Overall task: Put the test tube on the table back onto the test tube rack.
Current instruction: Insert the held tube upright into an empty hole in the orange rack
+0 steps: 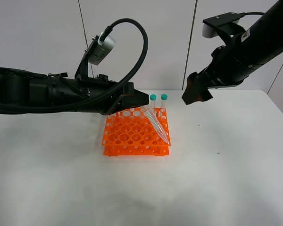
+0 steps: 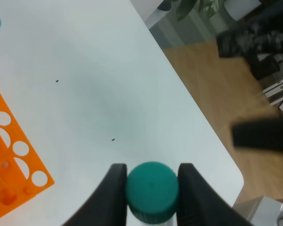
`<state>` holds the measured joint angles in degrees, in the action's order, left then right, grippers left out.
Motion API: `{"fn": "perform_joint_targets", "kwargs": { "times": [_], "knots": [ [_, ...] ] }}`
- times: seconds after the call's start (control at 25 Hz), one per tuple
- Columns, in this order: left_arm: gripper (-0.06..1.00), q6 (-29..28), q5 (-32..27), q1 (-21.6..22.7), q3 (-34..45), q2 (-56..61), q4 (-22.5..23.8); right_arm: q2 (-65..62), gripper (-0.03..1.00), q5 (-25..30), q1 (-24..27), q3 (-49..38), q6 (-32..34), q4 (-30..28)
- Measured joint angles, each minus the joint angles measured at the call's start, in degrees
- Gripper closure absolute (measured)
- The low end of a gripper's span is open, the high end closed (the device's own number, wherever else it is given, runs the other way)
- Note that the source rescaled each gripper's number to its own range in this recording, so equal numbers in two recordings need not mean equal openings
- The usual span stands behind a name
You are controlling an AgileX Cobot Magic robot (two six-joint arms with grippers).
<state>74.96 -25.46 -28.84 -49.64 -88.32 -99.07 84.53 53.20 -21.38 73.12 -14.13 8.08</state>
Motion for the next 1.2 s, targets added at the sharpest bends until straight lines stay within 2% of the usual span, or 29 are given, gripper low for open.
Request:
{"fn": "perform_joint_targets", "kwargs": {
  "times": [0.2, 0.48, 0.76, 0.88, 1.04, 1.2],
  "knots": [
    [0.94, 0.0, 0.0, 0.0, 0.0, 0.0, 0.0, 2.8, -0.03, 0.3, 9.2, 0.0, 6.8, -3.5],
    [0.94, 0.0, 0.0, 0.0, 0.0, 0.0, 0.0, 3.1, -0.03, 3.0, 19.4, 0.0, 8.4, -4.7],
    [0.94, 0.0, 0.0, 0.0, 0.0, 0.0, 0.0, 3.1, -0.03, 5.7, 19.3, 0.0, 9.9, -5.0],
    [0.94, 0.0, 0.0, 0.0, 0.0, 0.0, 0.0, 3.1, -0.03, 9.9, 19.1, 0.0, 12.5, -7.1],
    [0.94, 0.0, 0.0, 0.0, 0.0, 0.0, 0.0, 3.0, -0.02, 15.7, 19.1, 0.0, 12.7, -8.7],
    [0.94, 0.0, 0.0, 0.0, 0.0, 0.0, 0.0, 0.2, 0.01, 15.8, 19.1, -4.2, 12.6, -8.5]
  ]
}}
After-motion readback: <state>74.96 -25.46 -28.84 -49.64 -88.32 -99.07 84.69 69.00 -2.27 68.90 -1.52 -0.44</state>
